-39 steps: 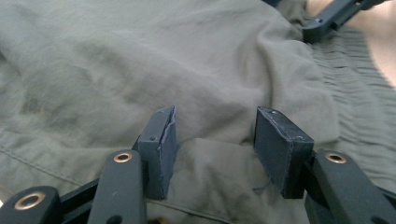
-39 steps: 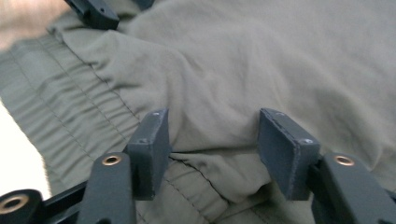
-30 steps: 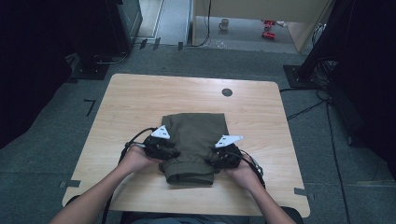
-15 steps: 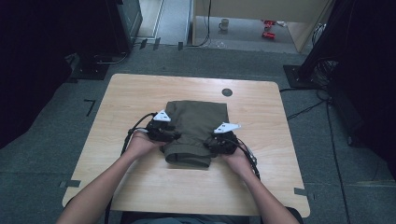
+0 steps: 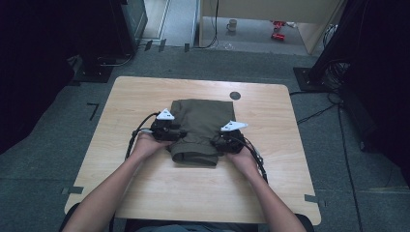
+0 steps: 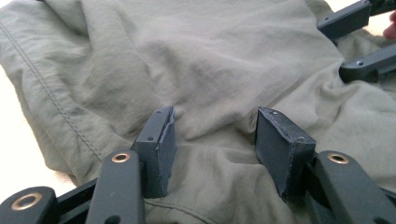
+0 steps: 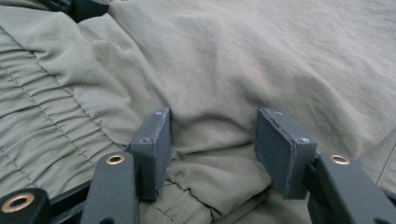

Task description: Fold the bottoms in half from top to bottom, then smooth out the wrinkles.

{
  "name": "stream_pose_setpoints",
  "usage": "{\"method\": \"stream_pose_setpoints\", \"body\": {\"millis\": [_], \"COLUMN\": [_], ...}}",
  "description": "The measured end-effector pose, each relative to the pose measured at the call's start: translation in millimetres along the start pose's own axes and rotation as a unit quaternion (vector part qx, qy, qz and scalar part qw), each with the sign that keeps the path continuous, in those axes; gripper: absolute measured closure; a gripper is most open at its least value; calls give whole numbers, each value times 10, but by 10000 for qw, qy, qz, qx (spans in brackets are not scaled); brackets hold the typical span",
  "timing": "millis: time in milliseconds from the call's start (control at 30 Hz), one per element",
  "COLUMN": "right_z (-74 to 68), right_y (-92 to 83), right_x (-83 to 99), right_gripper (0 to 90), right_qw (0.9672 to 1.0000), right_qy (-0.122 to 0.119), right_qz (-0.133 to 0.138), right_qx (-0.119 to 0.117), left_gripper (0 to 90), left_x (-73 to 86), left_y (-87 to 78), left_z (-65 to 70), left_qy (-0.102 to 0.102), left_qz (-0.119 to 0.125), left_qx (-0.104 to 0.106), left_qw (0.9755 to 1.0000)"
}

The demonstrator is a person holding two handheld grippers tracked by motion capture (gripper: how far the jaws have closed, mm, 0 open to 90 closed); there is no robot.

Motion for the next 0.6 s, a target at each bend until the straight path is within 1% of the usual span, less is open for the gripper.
{"method": "stream_pose_setpoints", "body": {"millis": [133,167,200,233,267,300,333,400,433,500,533,567,600], "right_z": [1,5,5,35,51,73,90,121,132,145,150,150,169], "right_y": [-4,-11,-11,-44,-59,-81,-102,-147,-166,-203,-223,-223,-270], "right_x": [-1,-6,-6,-25,-40,-65,-91,-128,-137,-149,-154,-154,-170], "right_gripper": [453,436,436,414,405,396,395,395,393,389,385,385,383], "right_qw": [10000,9999,9999,9994,9992,9989,9986,9983,9983,9985,9985,9985,9984], "right_qy": [13,136,136,319,368,432,487,515,512,456,437,437,406], "right_qz": [-16,-15,-15,37,61,75,126,227,248,287,304,304,380], "right_qx": [-21,-45,-45,-122,-157,-149,-164,-165,-145,-136,-123,-123,-89], "left_gripper": [467,464,462,456,454,450,446,442,440,435,434,432,426], "left_x": [-27,-54,-54,-85,-85,-115,-125,-133,-146,-153,-167,-167,-176], "left_y": [-36,-77,-77,-130,-130,-191,-219,-246,-304,-335,-397,-397,-452], "left_z": [4,6,6,1,1,-17,-27,-38,-61,-73,-102,-102,-122], "left_qy": [-57,-62,-62,-78,-78,-142,-170,-164,-133,-153,-203,-203,-250], "left_qz": [32,65,65,127,127,196,207,198,180,210,287,287,345], "left_qx": [-16,-21,-21,-28,-28,-18,-28,-42,-75,-87,-115,-115,-123], "left_qw": [10000,10000,10000,9999,9999,9997,9996,9997,9997,9996,9993,9993,9990]}}
Point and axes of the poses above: each handheld gripper's, and its own axes: y roughly forward along the jaws, x roughly out of its underside, z roughly to its right, the point moved 3 cm from there along y, roughly forward along the jaws, and after that the axes turned 9 degrees about z, right-handed, at the moved point
